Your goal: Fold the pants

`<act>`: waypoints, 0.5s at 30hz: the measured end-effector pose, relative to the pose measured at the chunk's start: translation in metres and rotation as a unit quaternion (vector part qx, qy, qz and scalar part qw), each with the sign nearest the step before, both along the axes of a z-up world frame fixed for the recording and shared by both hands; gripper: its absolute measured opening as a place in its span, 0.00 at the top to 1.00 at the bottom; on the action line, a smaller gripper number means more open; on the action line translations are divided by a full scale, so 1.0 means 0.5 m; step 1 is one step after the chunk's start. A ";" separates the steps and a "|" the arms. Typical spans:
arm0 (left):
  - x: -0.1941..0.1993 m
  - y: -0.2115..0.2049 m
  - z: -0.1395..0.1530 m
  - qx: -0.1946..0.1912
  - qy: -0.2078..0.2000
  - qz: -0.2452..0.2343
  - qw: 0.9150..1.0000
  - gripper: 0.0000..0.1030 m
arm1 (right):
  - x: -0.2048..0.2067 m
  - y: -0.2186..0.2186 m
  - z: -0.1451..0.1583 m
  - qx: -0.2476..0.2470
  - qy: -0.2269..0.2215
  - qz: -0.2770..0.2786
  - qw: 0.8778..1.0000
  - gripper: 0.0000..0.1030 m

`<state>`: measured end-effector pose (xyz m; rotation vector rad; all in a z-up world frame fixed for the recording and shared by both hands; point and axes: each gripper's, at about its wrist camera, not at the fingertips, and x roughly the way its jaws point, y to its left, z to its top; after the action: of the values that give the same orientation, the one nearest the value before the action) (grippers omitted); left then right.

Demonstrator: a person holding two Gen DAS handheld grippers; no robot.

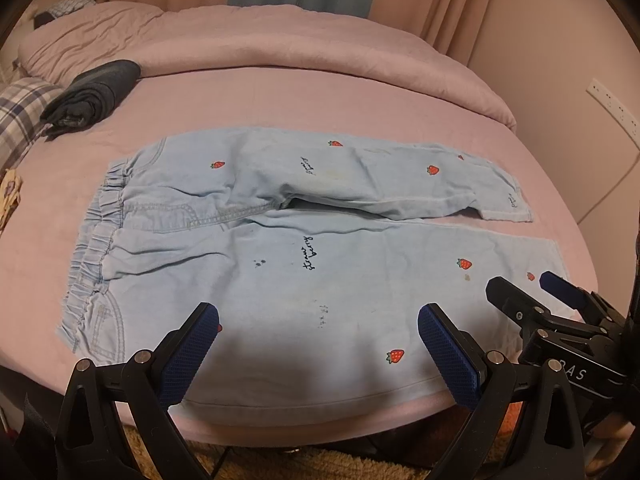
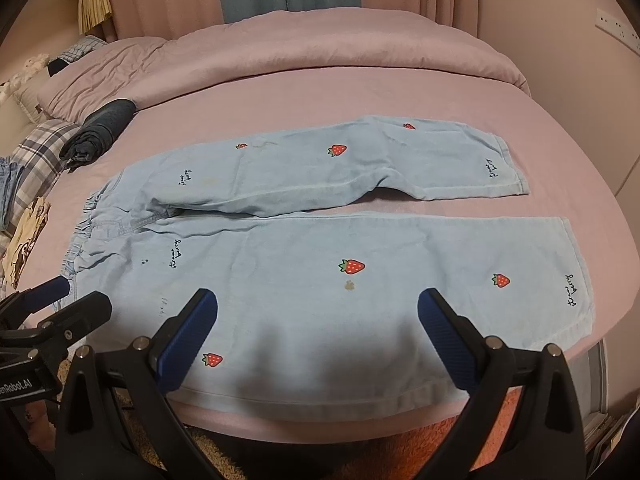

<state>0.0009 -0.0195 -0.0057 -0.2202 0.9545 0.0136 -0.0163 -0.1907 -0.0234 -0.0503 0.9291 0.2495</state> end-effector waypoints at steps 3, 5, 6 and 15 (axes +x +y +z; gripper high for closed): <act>-0.001 0.000 0.001 -0.001 0.001 -0.001 1.000 0.02 | 0.000 -0.002 0.000 0.000 0.000 -0.001 1.000 0.02; -0.001 0.000 0.002 -0.001 0.001 -0.002 1.000 0.02 | 0.000 -0.002 -0.001 0.000 0.000 -0.002 1.000 0.03; -0.001 0.000 0.002 0.000 0.000 -0.002 1.000 0.02 | 0.000 -0.003 -0.001 0.001 0.000 -0.003 1.000 0.03; -0.003 0.000 0.003 -0.003 -0.001 -0.003 1.000 0.03 | 0.002 -0.008 -0.001 0.001 0.004 -0.008 1.000 0.03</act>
<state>-0.0004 -0.0194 -0.0043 -0.2235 0.9532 0.0056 -0.0154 -0.1948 -0.0240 -0.0399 0.9363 0.2371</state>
